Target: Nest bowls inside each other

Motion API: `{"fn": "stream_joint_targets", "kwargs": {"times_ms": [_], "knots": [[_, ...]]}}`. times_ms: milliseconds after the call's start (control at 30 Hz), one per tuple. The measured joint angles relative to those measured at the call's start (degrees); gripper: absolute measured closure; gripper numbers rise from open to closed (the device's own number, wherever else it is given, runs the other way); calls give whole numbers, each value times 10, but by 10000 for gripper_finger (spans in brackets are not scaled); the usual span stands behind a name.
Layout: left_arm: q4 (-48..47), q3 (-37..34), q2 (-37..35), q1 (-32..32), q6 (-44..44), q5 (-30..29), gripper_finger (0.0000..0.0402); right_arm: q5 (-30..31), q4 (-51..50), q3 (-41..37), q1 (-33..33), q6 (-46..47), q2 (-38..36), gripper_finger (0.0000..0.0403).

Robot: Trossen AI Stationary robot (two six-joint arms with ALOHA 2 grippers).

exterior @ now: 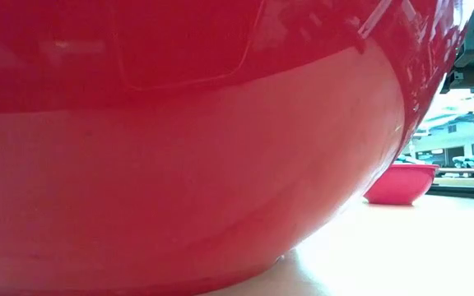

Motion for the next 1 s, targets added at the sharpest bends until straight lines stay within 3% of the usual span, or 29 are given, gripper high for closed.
{"fn": "stream_joint_targets", "kwargs": {"times_ms": [867, 1000], "knots": [[20, 0, 0, 0, 14, 0, 383, 0, 1, 0, 0, 0, 0, 315], [92, 0, 0, 0, -59, 0, 383, 38, 91, 0, 0, -3, 4, 315]]}}
